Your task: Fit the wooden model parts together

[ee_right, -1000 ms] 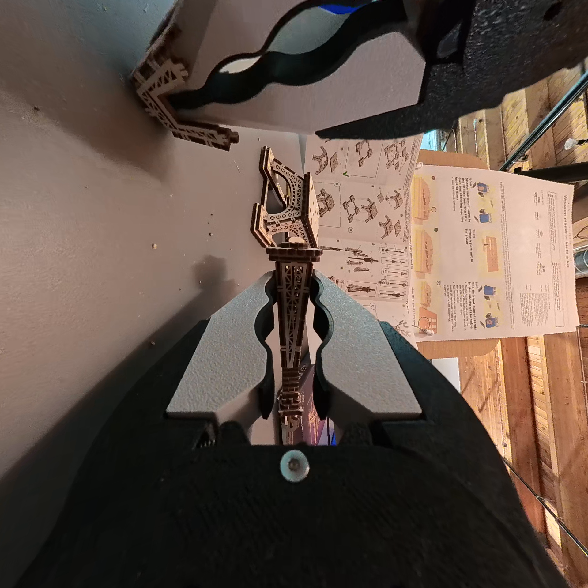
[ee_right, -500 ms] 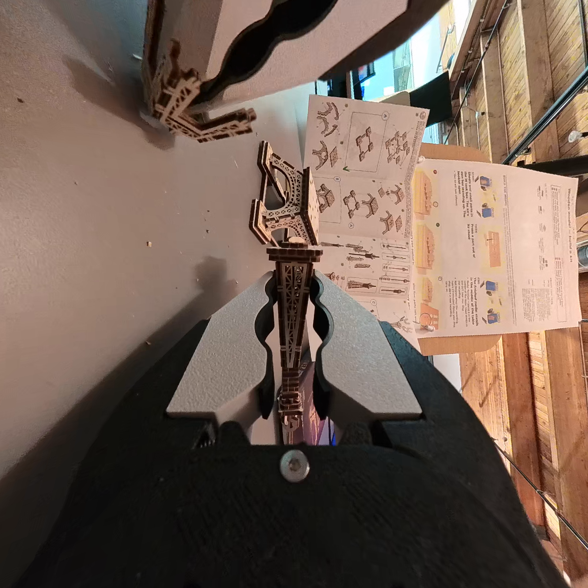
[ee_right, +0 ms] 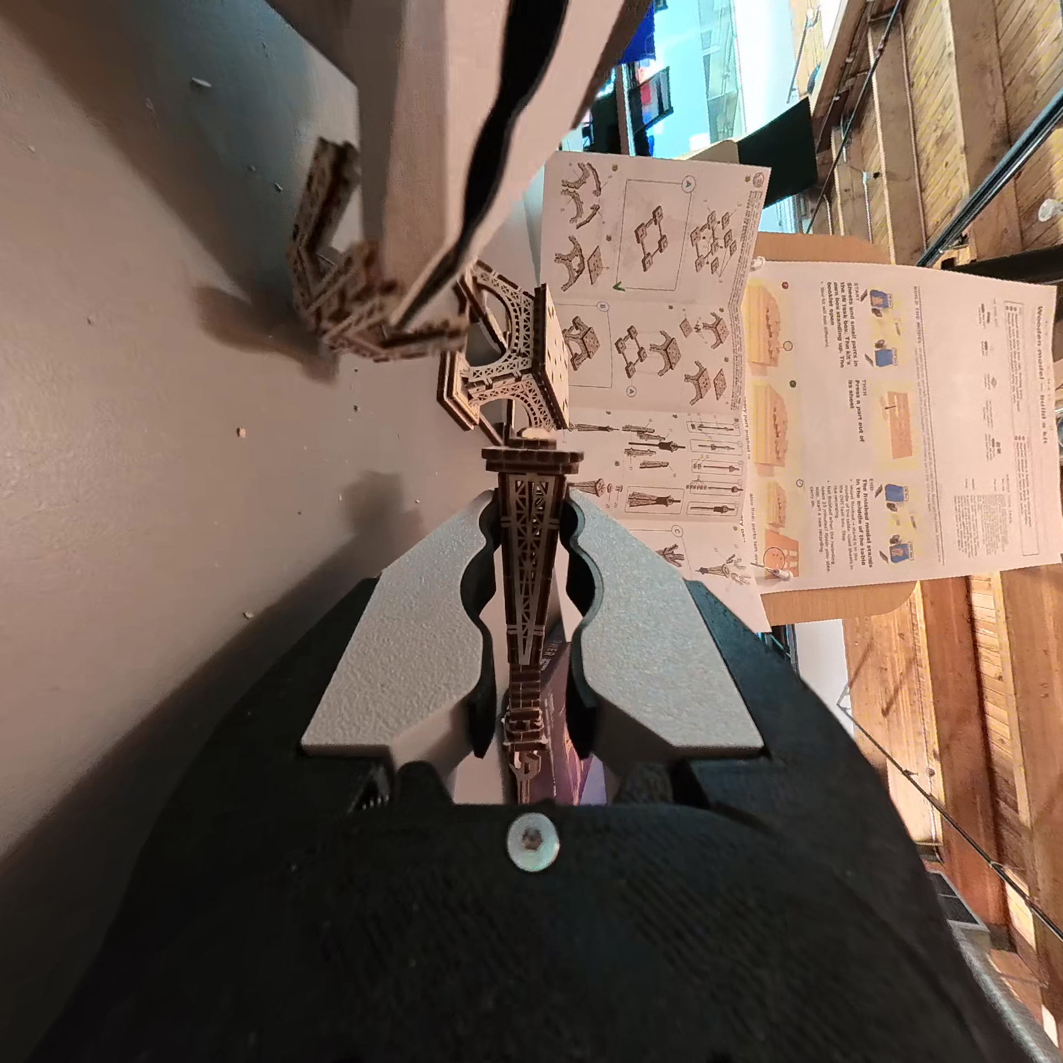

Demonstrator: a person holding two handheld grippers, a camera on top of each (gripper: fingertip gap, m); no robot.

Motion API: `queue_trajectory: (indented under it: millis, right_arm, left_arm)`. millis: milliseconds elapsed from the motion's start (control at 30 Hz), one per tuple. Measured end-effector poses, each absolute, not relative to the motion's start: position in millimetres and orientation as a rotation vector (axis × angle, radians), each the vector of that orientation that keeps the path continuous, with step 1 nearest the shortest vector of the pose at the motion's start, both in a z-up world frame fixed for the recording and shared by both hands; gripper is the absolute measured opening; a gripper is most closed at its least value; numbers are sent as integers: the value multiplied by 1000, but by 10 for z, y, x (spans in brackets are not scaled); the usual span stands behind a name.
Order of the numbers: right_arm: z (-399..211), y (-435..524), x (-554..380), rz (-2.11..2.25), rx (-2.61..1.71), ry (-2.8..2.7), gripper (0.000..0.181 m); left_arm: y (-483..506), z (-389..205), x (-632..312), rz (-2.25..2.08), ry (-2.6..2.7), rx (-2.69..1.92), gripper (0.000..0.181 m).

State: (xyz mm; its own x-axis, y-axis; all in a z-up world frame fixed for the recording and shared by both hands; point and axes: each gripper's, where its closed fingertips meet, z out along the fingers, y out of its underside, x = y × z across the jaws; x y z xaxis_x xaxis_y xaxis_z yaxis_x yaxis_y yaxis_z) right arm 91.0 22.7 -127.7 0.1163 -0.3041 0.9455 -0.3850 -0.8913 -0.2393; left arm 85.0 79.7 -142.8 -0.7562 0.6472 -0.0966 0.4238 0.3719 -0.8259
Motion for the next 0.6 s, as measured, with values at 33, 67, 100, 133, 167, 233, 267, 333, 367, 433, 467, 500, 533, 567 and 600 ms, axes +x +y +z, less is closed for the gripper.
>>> queue_trajectory:
  millis: [33, 67, 100, 133, 167, 233, 267, 333, 367, 433, 467, 500, 533, 567, 600]
  right_arm:
    - [-1292, 219, 911, 1910, 2302, -717, 17]
    - [-1310, 208, 909, 1897, 2306, -721, 17]
    - [-1323, 201, 910, 1888, 2309, -718, 17]
    - [-1334, 199, 911, 1880, 2314, -716, 17]
    - [-1343, 194, 910, 1874, 2315, -719, 17]
    - [-1344, 193, 912, 1872, 2315, -717, 17]
    - [-1344, 194, 914, 1872, 2316, -717, 17]
    - [-1346, 191, 916, 1871, 2317, -718, 17]
    - [-1347, 188, 915, 1870, 2317, -720, 17]
    - [-1344, 186, 911, 1871, 2318, -724, 17]
    - [-1342, 186, 908, 1871, 2318, -725, 17]
    - [-1334, 189, 907, 1876, 2318, -723, 17]
    - [-1332, 193, 906, 1877, 2319, -723, 17]
    - [-1332, 196, 906, 1878, 2320, -723, 17]
    - [-1344, 205, 910, 1872, 2329, -722, 17]
  left_arm:
    - [803, -1438, 851, 1316, -2389, -969, 0]
    - [820, -1473, 846, 1282, -2399, -998, 0]
    - [826, -1521, 860, 1243, -2435, -1025, 0]
    - [826, -1560, 880, 1211, -2476, -1061, 0]
    - [825, -1578, 882, 1191, -2500, -1105, 0]
    - [842, -1589, 843, 1134, -2510, -1173, 0]
    - [850, -1602, 838, 1092, -2527, -1206, 0]
    - [859, -1624, 859, 1021, -2572, -1255, 0]
    - [860, -1625, 862, 996, -2589, -1244, 0]
    - [857, -1625, 863, 983, -2608, -1184, 0]
    - [852, -1625, 862, 1003, -2609, -1155, 0]
    - [847, -1625, 864, 1028, -2606, -1130, 0]
    - [840, -1624, 867, 1052, -2601, -1108, 0]
    - [830, -1621, 872, 1077, -2595, -1086, 0]
    - [816, -1618, 882, 1096, -2594, -1069, 0]
